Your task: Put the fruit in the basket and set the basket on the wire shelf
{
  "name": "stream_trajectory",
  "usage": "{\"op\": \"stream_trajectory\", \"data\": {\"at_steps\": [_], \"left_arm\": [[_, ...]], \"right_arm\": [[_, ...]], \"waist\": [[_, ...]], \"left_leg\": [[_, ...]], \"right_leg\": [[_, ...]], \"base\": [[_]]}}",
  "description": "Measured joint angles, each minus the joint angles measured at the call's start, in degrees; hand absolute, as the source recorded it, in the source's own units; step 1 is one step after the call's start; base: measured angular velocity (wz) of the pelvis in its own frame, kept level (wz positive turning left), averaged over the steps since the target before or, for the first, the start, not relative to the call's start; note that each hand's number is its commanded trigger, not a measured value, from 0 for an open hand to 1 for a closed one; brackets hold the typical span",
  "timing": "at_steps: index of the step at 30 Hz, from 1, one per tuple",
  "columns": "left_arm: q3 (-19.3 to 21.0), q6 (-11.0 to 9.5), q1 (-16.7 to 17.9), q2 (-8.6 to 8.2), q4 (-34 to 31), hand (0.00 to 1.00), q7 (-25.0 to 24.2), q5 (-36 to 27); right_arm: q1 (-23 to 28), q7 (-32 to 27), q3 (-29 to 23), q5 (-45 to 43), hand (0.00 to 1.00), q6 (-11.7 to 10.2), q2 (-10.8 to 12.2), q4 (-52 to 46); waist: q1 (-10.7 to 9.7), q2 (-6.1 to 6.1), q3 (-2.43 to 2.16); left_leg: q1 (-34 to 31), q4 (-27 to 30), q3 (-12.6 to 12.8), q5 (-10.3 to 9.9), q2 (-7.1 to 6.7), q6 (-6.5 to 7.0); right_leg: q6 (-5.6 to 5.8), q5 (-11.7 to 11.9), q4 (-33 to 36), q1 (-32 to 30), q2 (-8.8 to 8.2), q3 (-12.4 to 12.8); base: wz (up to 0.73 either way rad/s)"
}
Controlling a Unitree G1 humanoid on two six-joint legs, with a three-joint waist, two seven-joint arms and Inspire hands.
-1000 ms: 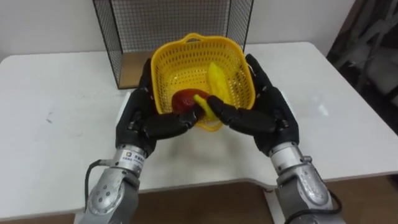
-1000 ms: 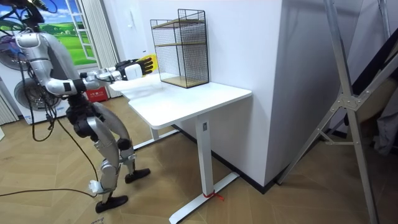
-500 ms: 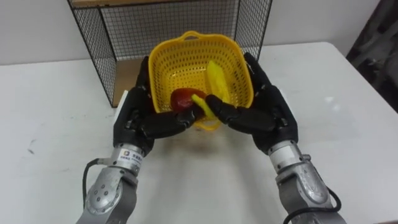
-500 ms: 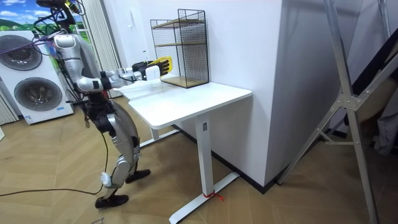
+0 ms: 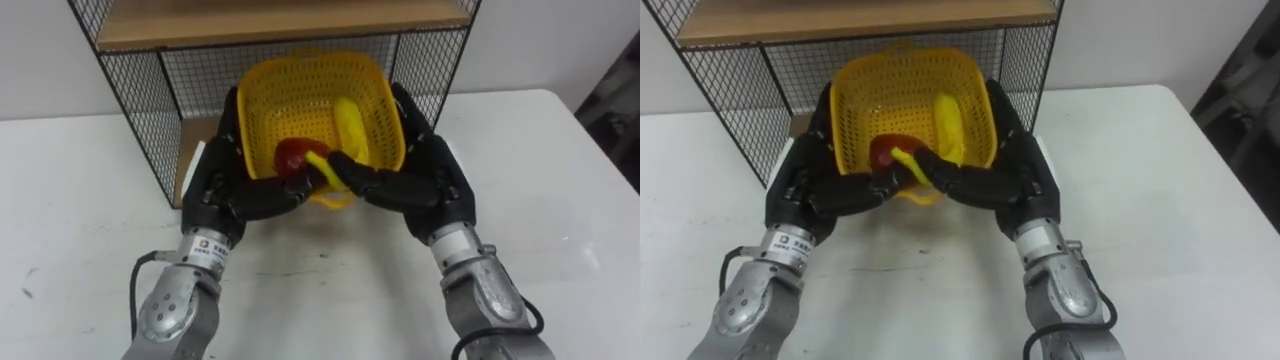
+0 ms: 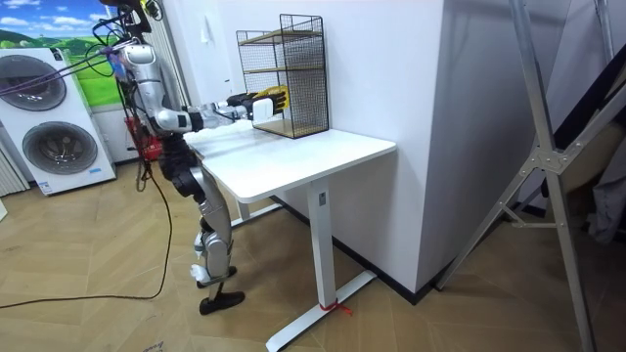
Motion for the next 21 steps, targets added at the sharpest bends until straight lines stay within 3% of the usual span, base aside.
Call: {"op": "stream_trajectory", "data": {"at_steps": [7,10,14,18,21], "left_arm": [[0.34,0.66,-1.1,-0.32,1.42,0.0,1.08,-0.05],[0.92,1.58,-5.19,-0.77,5.71,0.0,1.36,-0.03],[2.22,4.51,-9.83,-0.77,10.92,0.0,1.51,-0.02],[2.58,7.02,-17.35,-1.39,20.16,0.0,3.17,-0.2],[3.4,8.66,-20.13,-2.26,23.44,0.0,4.78,-0.22]], "right_arm": [[-4.15,-0.16,0.0,2.86,0.0,0.68,0.71,6.04],[-7.31,-1.13,-0.53,4.47,0.0,2.98,0.74,8.56],[-11.01,-2.39,-0.89,6.52,0.0,4.83,0.6,10.28],[-18.72,-4.42,-1.11,6.18,0.0,6.87,0.61,18.53],[-23.08,-4.67,-1.31,6.24,0.0,7.45,0.75,23.34]], "waist": [[-0.14,-0.29,0.08],[0.25,-0.28,0.15],[0.76,-0.2,0.08],[1.14,0.09,0.02],[1.3,0.19,0.08]], "left_leg": [[3.25,-3.36,-0.14,1.14,0.03,-0.15],[3.64,-3.45,-0.25,1.22,0.27,-0.25],[3.84,-4.17,-0.15,1.68,0.91,-0.4],[3.76,-4.54,-0.21,2.17,0.82,-0.34],[3.85,-5.12,-0.24,2.6,0.76,-0.4]], "right_leg": [[-0.1,1.27,-2.95,3.02,0.32,-0.22],[-0.11,2.01,-4.51,3.73,0.97,0.02],[-0.31,3.83,-7.18,5.33,1.81,-0.29],[-0.3,4.09,-7.83,5.25,1.37,-0.88],[-0.36,4.18,-8.1,5.25,1.32,-0.94]], "base": [[-0.01],[0.0],[-0.04],[0.04],[0.01]]}}
